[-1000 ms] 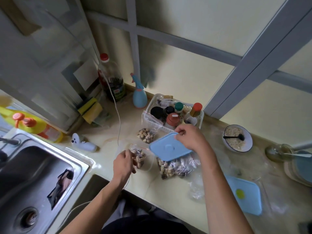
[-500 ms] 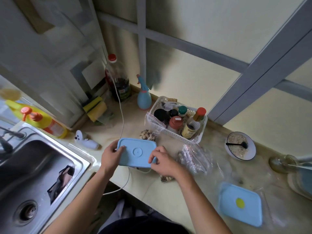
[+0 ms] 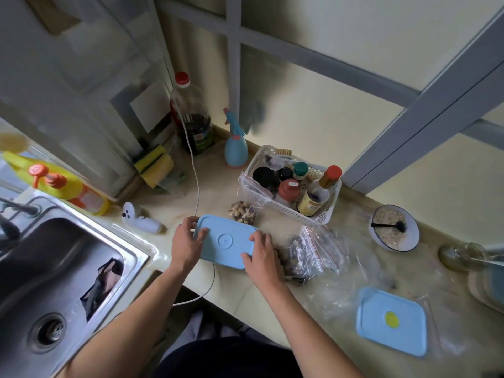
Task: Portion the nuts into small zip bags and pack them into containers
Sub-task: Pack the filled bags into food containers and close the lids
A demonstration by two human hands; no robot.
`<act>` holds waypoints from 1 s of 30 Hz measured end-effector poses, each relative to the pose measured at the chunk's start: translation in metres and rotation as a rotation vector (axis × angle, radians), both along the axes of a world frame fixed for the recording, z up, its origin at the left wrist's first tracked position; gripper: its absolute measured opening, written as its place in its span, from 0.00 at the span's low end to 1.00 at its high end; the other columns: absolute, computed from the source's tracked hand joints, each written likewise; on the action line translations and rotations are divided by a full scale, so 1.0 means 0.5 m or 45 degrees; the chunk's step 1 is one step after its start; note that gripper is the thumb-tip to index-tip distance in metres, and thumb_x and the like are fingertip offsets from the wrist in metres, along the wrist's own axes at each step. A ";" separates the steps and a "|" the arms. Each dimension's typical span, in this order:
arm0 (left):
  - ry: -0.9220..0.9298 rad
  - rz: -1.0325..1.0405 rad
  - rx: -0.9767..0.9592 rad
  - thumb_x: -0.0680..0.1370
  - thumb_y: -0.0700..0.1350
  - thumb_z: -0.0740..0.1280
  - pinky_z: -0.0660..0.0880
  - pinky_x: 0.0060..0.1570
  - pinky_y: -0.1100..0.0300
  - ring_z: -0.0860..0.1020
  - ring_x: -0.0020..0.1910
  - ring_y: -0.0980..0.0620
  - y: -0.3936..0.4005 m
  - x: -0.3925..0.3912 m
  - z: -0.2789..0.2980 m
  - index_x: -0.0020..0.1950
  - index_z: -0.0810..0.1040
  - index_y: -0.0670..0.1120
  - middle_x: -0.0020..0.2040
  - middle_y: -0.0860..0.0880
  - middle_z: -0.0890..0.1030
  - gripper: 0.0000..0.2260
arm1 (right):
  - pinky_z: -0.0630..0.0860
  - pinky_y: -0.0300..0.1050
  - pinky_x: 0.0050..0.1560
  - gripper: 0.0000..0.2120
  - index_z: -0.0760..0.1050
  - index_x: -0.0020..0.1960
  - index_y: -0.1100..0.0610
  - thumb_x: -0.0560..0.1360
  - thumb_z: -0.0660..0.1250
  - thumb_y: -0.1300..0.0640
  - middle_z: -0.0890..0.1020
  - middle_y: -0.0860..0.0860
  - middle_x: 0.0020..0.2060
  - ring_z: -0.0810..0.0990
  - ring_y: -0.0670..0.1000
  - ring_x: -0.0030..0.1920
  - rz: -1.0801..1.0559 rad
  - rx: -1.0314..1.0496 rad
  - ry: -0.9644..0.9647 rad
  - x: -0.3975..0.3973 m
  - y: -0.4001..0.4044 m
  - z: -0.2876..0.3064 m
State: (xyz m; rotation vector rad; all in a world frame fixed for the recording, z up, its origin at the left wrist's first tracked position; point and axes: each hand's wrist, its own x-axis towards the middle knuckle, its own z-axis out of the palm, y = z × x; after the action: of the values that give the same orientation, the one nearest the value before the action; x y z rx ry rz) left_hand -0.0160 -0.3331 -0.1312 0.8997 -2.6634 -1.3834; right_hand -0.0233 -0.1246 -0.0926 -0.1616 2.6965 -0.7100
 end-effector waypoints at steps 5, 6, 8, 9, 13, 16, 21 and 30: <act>0.013 -0.041 -0.034 0.79 0.51 0.70 0.77 0.50 0.52 0.78 0.53 0.49 -0.003 0.001 0.003 0.62 0.76 0.47 0.57 0.50 0.80 0.14 | 0.78 0.56 0.49 0.25 0.66 0.65 0.53 0.75 0.71 0.46 0.70 0.54 0.59 0.79 0.62 0.54 -0.017 0.069 -0.014 -0.018 -0.012 -0.006; 0.020 -0.051 -0.041 0.79 0.51 0.70 0.77 0.50 0.51 0.78 0.52 0.50 -0.005 0.001 0.001 0.62 0.75 0.48 0.57 0.51 0.80 0.14 | 0.79 0.56 0.50 0.26 0.66 0.66 0.54 0.74 0.72 0.45 0.70 0.54 0.58 0.78 0.62 0.54 -0.035 0.067 0.018 -0.019 -0.016 -0.009; 0.027 -0.059 -0.061 0.79 0.50 0.69 0.77 0.49 0.51 0.78 0.51 0.50 -0.007 0.002 0.001 0.62 0.75 0.47 0.56 0.51 0.80 0.14 | 0.78 0.55 0.50 0.29 0.67 0.67 0.55 0.73 0.73 0.45 0.68 0.54 0.59 0.76 0.60 0.55 -0.057 0.049 0.060 -0.019 -0.026 -0.013; 0.025 -0.046 -0.058 0.79 0.48 0.69 0.77 0.48 0.52 0.78 0.50 0.49 -0.008 0.001 0.001 0.63 0.74 0.47 0.54 0.50 0.80 0.14 | 0.78 0.53 0.50 0.30 0.66 0.69 0.55 0.73 0.73 0.46 0.68 0.54 0.60 0.75 0.59 0.55 -0.061 0.043 0.057 -0.018 -0.031 -0.015; 0.012 -0.117 -0.092 0.79 0.42 0.68 0.76 0.46 0.53 0.79 0.46 0.47 -0.025 -0.014 -0.002 0.61 0.77 0.48 0.50 0.48 0.80 0.11 | 0.79 0.51 0.49 0.28 0.66 0.69 0.56 0.75 0.72 0.49 0.67 0.55 0.60 0.76 0.58 0.54 -0.121 0.039 0.044 -0.015 -0.051 -0.022; -0.024 -0.153 -0.093 0.78 0.42 0.68 0.75 0.44 0.55 0.79 0.44 0.47 -0.041 -0.028 -0.008 0.58 0.80 0.48 0.47 0.49 0.80 0.10 | 0.80 0.52 0.49 0.26 0.66 0.68 0.56 0.75 0.71 0.50 0.67 0.55 0.61 0.77 0.58 0.53 -0.187 0.022 0.065 -0.011 -0.065 -0.035; -0.098 -0.136 -0.022 0.78 0.40 0.67 0.72 0.45 0.55 0.79 0.48 0.44 -0.041 -0.039 -0.018 0.61 0.76 0.44 0.51 0.45 0.79 0.12 | 0.76 0.52 0.58 0.29 0.57 0.79 0.57 0.81 0.61 0.54 0.59 0.59 0.75 0.75 0.62 0.62 -0.312 -0.022 -0.004 0.011 -0.106 -0.062; -0.186 -0.363 -0.051 0.83 0.55 0.60 0.67 0.64 0.45 0.69 0.61 0.40 -0.002 0.014 -0.017 0.78 0.59 0.45 0.62 0.41 0.70 0.27 | 0.76 0.55 0.62 0.36 0.44 0.84 0.53 0.82 0.47 0.37 0.48 0.59 0.81 0.73 0.65 0.66 -0.371 0.129 0.059 0.041 -0.138 -0.094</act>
State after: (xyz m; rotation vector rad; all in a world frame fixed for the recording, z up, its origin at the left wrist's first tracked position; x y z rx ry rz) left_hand -0.0090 -0.3343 -0.1399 0.6603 -3.0165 -1.3527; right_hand -0.0028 -0.1936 -0.1398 0.2479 2.8238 -0.6540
